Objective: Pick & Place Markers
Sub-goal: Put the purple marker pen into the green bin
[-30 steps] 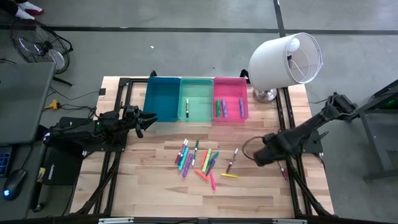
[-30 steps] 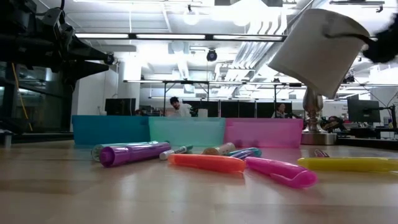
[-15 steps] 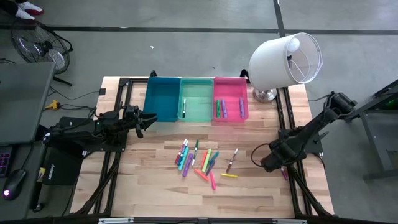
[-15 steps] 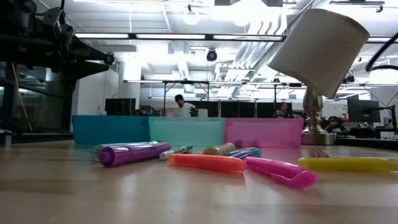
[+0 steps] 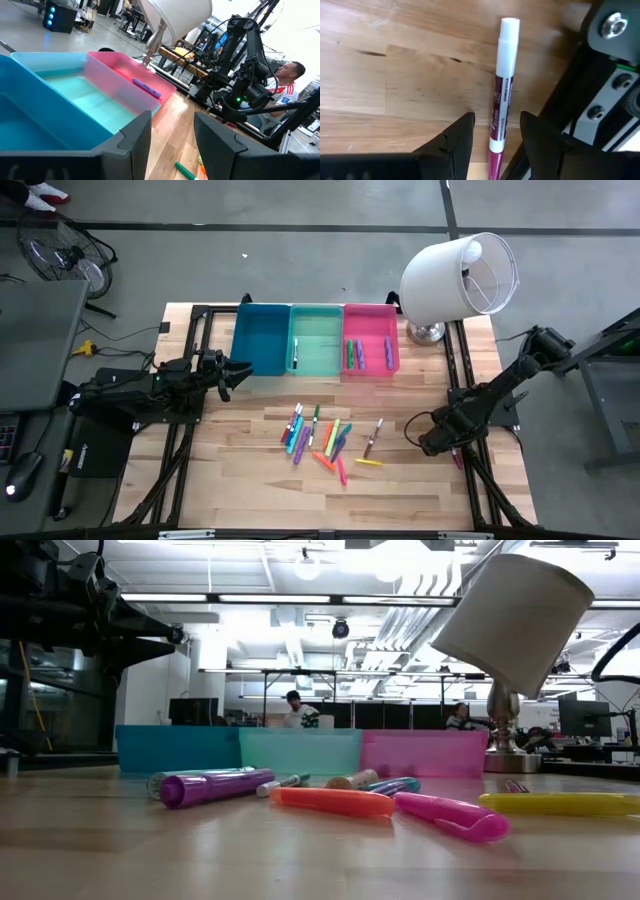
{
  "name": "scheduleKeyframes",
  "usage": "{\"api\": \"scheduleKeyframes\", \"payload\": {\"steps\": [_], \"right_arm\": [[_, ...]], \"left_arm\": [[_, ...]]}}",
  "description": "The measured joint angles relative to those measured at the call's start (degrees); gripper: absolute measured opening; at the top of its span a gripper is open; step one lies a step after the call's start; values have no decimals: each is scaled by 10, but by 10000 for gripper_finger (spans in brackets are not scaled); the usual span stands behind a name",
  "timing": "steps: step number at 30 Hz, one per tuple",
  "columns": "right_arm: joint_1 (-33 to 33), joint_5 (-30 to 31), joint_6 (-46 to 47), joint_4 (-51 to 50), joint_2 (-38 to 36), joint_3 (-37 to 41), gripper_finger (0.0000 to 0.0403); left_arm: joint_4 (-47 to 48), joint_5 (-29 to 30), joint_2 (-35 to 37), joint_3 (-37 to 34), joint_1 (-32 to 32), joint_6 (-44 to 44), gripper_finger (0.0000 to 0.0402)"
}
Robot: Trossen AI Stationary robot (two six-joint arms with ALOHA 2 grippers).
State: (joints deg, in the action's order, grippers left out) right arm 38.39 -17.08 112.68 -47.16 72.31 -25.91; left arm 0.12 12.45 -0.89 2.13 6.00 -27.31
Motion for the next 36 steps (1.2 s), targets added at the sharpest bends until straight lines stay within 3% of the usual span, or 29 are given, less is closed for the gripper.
{"api": "scheduleKeyframes", "payload": {"steps": [36], "right_arm": [[-1, 59, -16, 69, 3, -1, 149]], "left_arm": [[0, 0, 0, 0, 0, 0, 147]]}}
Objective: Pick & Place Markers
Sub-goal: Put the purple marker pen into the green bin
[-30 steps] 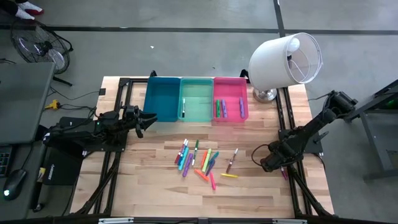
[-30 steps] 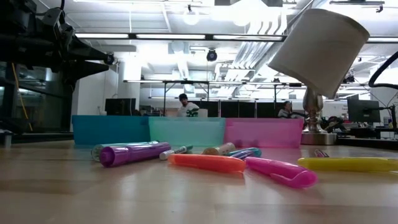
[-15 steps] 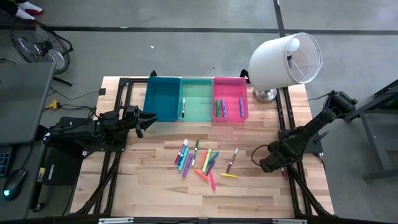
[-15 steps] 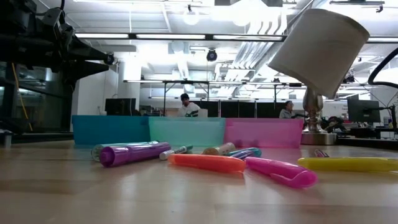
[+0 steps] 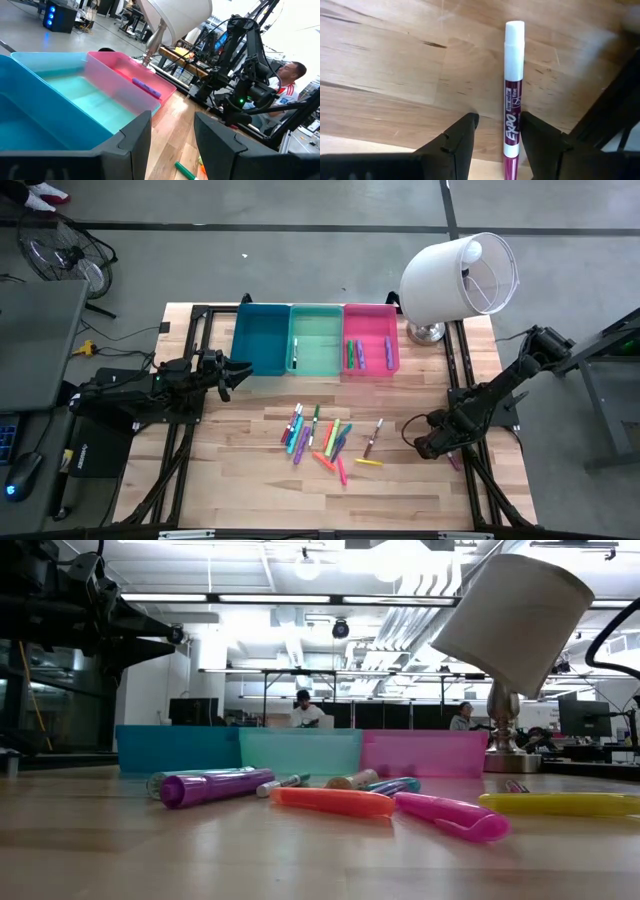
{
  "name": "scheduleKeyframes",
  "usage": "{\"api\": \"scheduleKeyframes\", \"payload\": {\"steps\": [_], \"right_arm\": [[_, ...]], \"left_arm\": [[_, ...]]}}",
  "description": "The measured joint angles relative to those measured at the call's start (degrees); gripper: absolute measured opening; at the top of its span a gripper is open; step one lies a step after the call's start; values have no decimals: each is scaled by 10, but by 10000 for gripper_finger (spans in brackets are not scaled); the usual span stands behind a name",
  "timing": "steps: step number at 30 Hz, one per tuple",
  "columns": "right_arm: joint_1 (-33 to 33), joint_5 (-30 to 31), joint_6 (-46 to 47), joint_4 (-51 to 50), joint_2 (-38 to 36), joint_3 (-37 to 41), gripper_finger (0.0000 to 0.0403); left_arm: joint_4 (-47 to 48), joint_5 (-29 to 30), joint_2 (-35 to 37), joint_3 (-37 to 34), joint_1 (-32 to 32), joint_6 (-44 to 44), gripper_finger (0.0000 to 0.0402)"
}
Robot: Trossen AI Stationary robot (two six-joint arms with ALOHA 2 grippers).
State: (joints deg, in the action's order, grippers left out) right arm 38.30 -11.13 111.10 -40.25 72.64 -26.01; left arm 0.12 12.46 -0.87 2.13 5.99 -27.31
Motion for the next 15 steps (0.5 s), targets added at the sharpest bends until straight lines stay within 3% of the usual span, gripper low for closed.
{"api": "scheduleKeyframes", "payload": {"steps": [15], "right_arm": [[0, 3, -5, 4, 0, -1, 142]], "left_arm": [[0, 0, 0, 0, 0, 0, 147]]}}
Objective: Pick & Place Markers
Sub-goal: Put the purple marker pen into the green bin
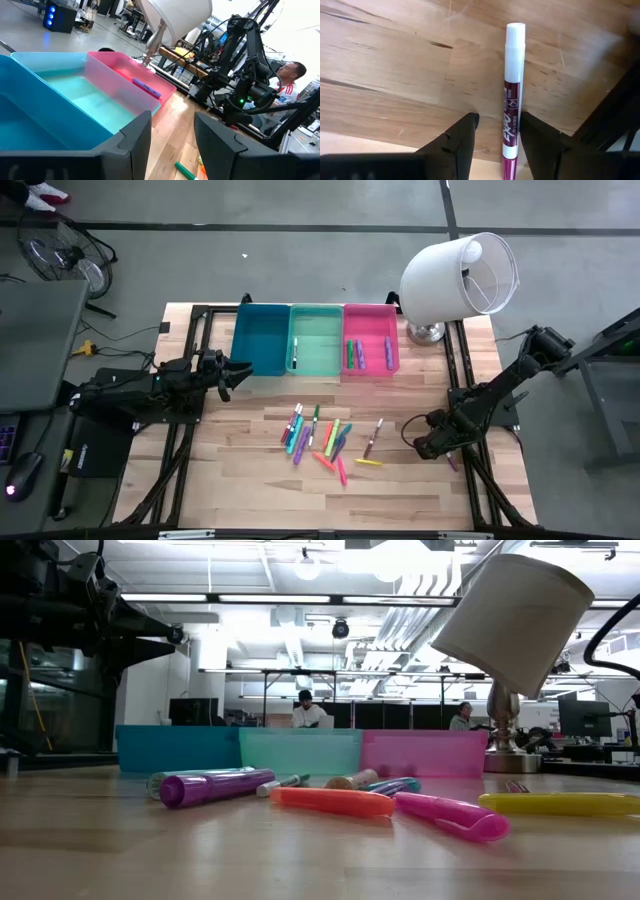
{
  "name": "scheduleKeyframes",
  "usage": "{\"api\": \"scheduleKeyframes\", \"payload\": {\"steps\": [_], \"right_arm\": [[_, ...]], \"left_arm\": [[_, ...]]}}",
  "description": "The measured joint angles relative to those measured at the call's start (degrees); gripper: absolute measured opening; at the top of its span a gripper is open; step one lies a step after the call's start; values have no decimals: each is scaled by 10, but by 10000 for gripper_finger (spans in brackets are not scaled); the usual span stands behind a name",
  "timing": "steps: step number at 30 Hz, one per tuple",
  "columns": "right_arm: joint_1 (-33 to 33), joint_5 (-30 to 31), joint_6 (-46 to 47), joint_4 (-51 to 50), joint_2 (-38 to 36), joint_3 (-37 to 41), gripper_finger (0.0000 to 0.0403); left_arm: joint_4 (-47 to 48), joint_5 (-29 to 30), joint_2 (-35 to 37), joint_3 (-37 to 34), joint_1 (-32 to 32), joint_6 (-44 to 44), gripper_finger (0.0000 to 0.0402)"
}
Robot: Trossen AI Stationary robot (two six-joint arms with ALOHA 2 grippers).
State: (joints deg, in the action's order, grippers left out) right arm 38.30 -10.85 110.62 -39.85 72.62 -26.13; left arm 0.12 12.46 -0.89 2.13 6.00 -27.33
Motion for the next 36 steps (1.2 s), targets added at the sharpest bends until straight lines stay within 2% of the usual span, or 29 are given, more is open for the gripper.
{"api": "scheduleKeyframes", "payload": {"steps": [7, 18, 27, 31, 36], "right_arm": [[4, 4, -3, -8, 0, -1, 107], [10, 15, -16, -17, -1, -2, 21], [-25, 7, -44, -10, 1, -13, 21], [-53, 60, -81, -24, 2, -45, 20], [-94, 81, -102, -28, 2, -79, 19]], "left_arm": [[0, 0, 0, 0, 0, 0, 147], [0, 0, 0, 0, 0, 0, 147], [0, 0, 0, 0, 0, 0, 147], [0, 0, 0, 0, 0, 0, 147], [0, 0, 0, 0, 0, 0, 147]]}}
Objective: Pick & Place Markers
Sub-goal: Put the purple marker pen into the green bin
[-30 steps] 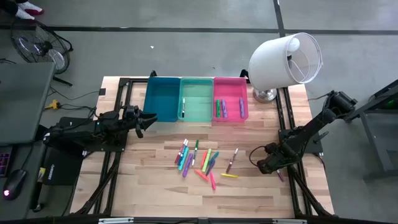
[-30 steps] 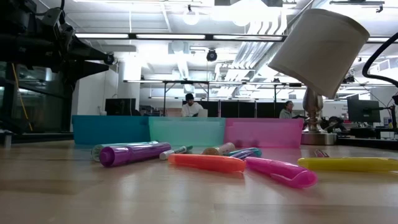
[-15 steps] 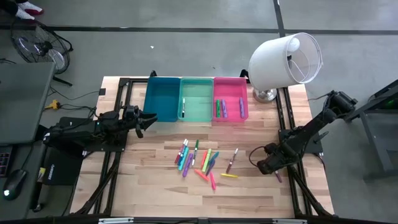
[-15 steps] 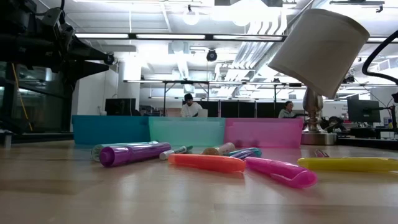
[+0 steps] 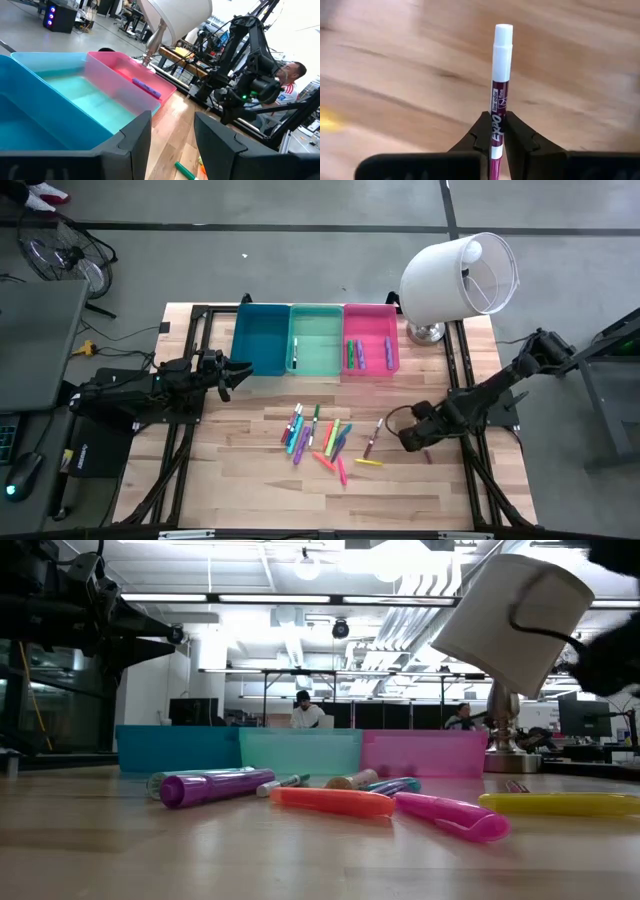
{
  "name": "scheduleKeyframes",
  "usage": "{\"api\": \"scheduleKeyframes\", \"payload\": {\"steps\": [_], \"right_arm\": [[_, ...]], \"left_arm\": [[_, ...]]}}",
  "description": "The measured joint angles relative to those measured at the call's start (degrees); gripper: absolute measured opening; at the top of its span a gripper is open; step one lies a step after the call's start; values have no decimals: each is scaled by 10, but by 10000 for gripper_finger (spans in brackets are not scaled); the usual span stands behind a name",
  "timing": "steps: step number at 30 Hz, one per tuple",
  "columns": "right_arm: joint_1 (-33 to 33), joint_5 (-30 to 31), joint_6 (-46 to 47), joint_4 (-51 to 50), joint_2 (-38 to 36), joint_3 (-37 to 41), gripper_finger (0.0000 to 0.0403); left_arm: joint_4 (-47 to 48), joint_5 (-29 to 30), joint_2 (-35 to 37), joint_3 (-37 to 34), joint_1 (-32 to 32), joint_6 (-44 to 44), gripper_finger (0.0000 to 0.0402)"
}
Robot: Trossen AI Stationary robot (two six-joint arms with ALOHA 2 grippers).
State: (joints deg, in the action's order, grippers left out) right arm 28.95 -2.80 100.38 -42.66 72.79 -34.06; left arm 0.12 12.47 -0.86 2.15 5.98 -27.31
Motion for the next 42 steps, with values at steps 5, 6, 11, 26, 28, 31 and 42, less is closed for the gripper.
{"api": "scheduleKeyframes", "payload": {"steps": [5, 6, 11, 26, 28, 31, 42], "right_arm": [[-56, 38, -39, 6, 0, -48, 19], [-68, 48, -49, 8, 0, -60, 19], [-138, 86, -120, 7, 34, -131, 19], [-379, 85, -415, 155, 218, -378, 17], [-405, 72, -438, 159, 251, -407, 21], [-437, 57, -466, 166, 299, -452, 24], [-505, 10, -489, 171, 445, -579, 28]], "left_arm": [[0, 0, 0, 0, 0, 0, 147], [0, 0, 0, 0, 0, 0, 147], [0, 0, 0, 0, 0, 0, 147], [0, 0, 0, 0, 0, 0, 147], [0, 0, 0, 0, 0, 0, 147], [0, 0, 0, 0, 0, 0, 147], [0, 0, 0, 0, 0, 0, 147]]}}
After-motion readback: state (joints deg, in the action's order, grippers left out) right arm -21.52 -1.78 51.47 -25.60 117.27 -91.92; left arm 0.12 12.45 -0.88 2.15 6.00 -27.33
